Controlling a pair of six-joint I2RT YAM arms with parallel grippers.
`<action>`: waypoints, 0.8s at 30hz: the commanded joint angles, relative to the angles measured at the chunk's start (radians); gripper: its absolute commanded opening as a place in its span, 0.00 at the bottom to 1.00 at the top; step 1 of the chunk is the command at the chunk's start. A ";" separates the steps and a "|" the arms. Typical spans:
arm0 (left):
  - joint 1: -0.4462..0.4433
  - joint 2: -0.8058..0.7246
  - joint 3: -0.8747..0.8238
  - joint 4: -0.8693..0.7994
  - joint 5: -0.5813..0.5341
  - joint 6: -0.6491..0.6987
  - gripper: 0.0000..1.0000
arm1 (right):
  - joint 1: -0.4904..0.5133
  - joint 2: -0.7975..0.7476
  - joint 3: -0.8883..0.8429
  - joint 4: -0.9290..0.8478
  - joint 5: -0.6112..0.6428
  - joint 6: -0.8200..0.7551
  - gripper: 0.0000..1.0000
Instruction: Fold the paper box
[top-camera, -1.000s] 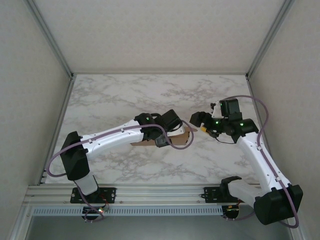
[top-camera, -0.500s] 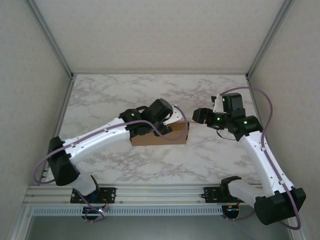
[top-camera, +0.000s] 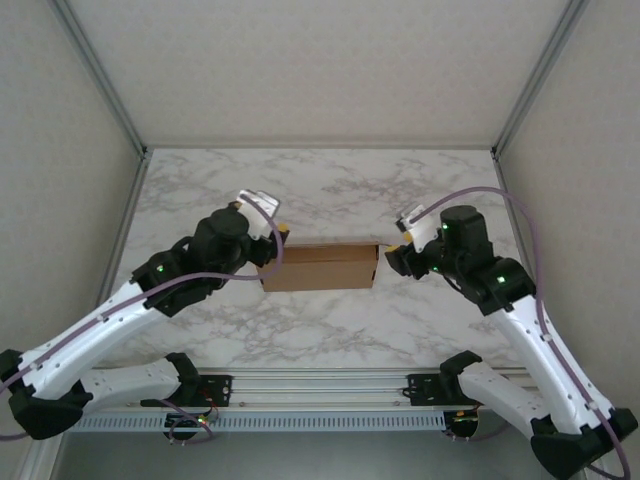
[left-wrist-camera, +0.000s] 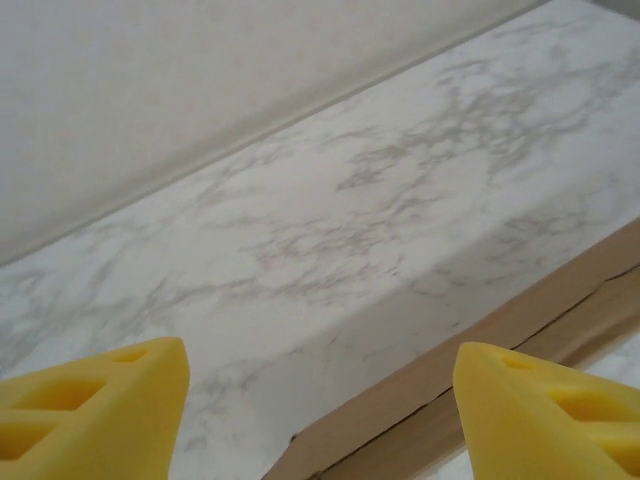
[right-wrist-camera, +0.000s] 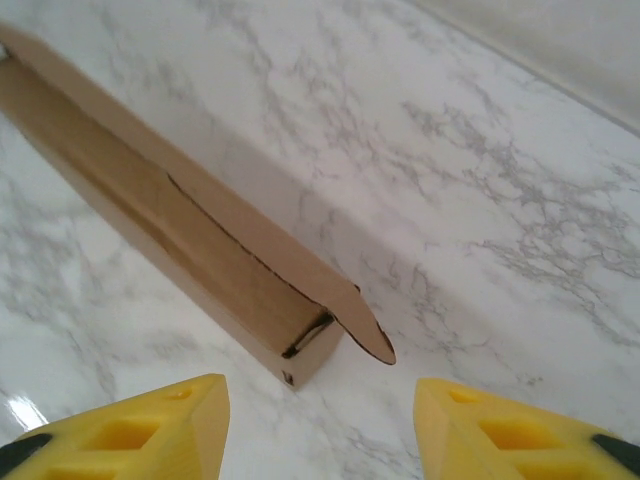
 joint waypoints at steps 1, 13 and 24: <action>0.017 -0.034 -0.055 -0.115 -0.058 -0.119 0.70 | 0.020 0.030 -0.031 -0.022 0.085 -0.198 0.52; 0.067 -0.045 -0.092 -0.214 0.100 -0.022 0.67 | 0.028 0.138 -0.040 0.012 0.144 -0.266 0.53; 0.067 0.049 -0.111 -0.239 -0.084 -0.002 0.68 | 0.029 0.199 -0.016 0.056 0.149 -0.262 0.51</action>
